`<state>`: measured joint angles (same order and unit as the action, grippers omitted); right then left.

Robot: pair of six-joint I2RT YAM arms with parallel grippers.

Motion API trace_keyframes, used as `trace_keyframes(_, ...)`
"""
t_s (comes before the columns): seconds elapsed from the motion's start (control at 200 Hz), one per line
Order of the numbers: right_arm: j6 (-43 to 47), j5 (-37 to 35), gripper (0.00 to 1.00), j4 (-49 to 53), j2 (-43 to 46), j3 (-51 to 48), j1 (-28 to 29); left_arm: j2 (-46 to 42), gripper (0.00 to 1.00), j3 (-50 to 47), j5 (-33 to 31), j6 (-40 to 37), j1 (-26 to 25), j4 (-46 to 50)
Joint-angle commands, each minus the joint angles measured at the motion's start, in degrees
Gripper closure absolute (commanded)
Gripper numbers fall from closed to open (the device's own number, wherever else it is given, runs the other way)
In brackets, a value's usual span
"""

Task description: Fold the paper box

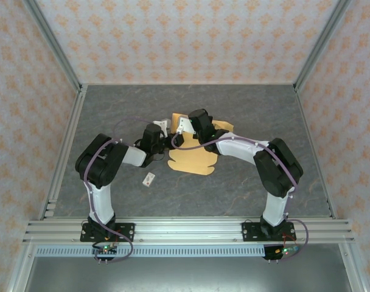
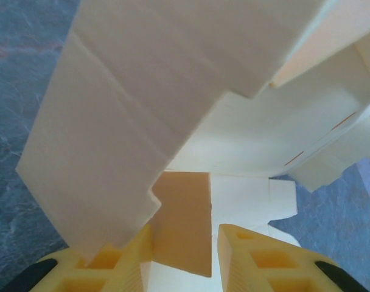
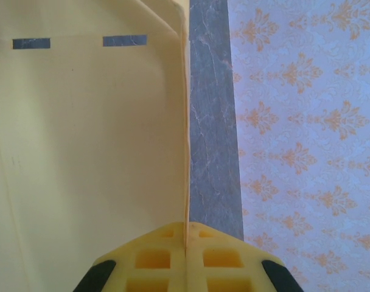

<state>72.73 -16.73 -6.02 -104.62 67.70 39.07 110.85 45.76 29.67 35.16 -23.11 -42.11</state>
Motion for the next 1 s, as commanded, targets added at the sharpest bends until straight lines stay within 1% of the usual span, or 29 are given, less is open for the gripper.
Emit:
trace_keyframes(0.0,-0.8,0.5,1.00,1.4,-0.1,-0.5,0.6,0.5,0.65,1.5,1.4,0.4,-0.8,-5.6)
trace_keyframes(0.12,-0.7,0.2,1.00,1.4,0.5,-0.8,0.4,-1.0,0.64,0.9,-0.4,-0.7,-0.6,-3.6)
trace_keyframes(0.16,-0.7,0.0,1.00,1.4,0.7,-0.9,0.3,-1.1,0.63,0.4,-1.3,-1.1,-0.5,-2.9)
trace_keyframes(0.18,-0.7,0.0,1.00,1.3,0.8,-0.9,0.2,-2.9,0.62,0.2,-1.6,-1.3,-0.2,-2.5)
trace_keyframes(0.3,-0.3,0.0,1.00,1.3,1.5,-1.5,-0.2,-5.9,0.57,-1.3,-3.5,-3.1,0.5,0.5)
trace_keyframes(0.45,0.7,0.0,1.00,0.6,2.1,-2.4,-0.6,-9.7,0.53,-3.5,-4.7,-4.2,2.3,3.9)
trace_keyframes(0.48,1.0,0.1,1.00,0.6,2.3,-2.6,-0.6,-10.4,0.52,-3.9,-4.7,-6.1,2.8,4.8)
trace_keyframes(0.736,3.1,0.6,1.00,0.0,2.9,-2.5,-1.2,-18.2,0.46,-8.1,-6.0,-9.8,6.4,8.7)
trace_keyframes(0.846,3.8,0.6,1.00,-0.4,2.7,-2.2,-1.3,-20.8,0.42,-6.7,-8.4,-12.8,7.2,14.7)
trace_keyframes(0.926,4.3,0.6,1.00,-1.0,2.6,-2.4,-1.3,-20.5,0.41,-4.7,-8.8,-15.0,7.4,17.7)
trace_keyframes(0.991,4.8,0.6,1.00,-2.2,2.6,-3.0,-1.2,-19.7,0.41,-3.4,-7.8,-16.0,7.4,18.3)
